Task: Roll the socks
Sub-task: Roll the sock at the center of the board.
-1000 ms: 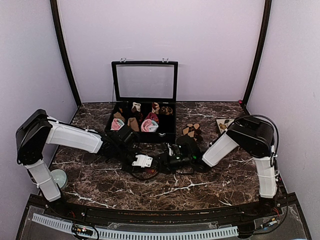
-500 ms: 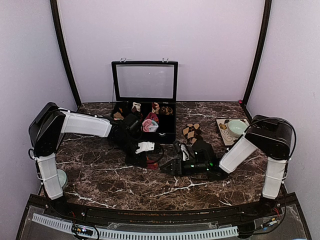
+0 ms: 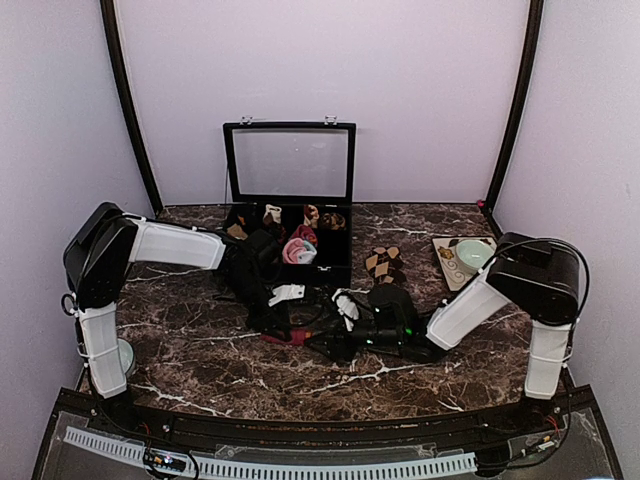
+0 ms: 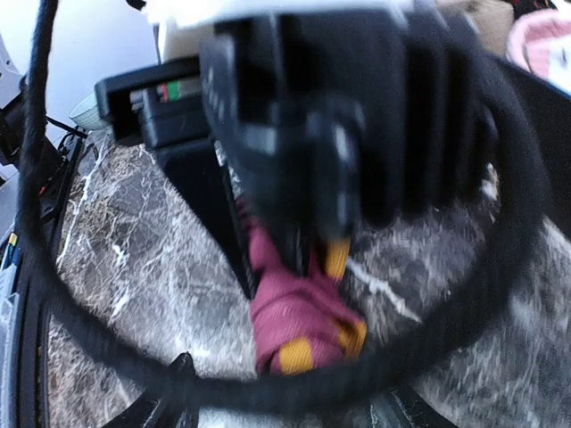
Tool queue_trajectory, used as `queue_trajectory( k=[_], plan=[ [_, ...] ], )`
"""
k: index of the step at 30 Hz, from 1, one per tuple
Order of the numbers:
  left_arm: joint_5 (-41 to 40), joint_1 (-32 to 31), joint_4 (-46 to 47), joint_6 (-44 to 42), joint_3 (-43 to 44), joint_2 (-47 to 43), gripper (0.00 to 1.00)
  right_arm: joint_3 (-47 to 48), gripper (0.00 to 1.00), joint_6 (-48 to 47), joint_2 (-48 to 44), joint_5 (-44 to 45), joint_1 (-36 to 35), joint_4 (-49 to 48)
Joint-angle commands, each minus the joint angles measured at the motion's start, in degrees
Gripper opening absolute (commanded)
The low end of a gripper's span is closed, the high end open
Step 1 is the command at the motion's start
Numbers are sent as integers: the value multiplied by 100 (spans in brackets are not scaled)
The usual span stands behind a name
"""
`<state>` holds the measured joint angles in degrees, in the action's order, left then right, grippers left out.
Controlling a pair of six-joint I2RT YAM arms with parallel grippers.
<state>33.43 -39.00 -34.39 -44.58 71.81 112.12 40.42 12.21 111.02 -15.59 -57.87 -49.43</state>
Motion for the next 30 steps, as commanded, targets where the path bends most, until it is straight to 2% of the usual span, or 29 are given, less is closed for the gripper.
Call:
queue_trajectory(
  k=[1, 7, 16, 23, 25, 27, 30],
  plan=[
    [-17, -37, -893, -56, -335, 302, 23, 485, 60, -581, 345, -101, -40, 99],
    [169, -37, -836, -196, -418, 188, 23, 744, 56, -641, 659, -259, -58, 212],
    [131, -42, -585, -192, -405, 75, 25, 866, 46, -290, 977, -1106, -75, 136],
    [-95, -37, 104, 231, -622, -158, 30, 847, 22, -49, 1109, -1267, -101, 298],
    [-123, -37, 293, 309, -709, -257, 31, 909, 24, 19, 1187, -1261, -113, 446],
    [-118, -42, 330, 321, -725, -279, 32, 947, 34, 91, 1248, -1178, -119, 582],
    [-122, -37, 257, 372, -716, -244, 32, 667, 40, 303, 1185, -1019, -128, 43]
  ],
)
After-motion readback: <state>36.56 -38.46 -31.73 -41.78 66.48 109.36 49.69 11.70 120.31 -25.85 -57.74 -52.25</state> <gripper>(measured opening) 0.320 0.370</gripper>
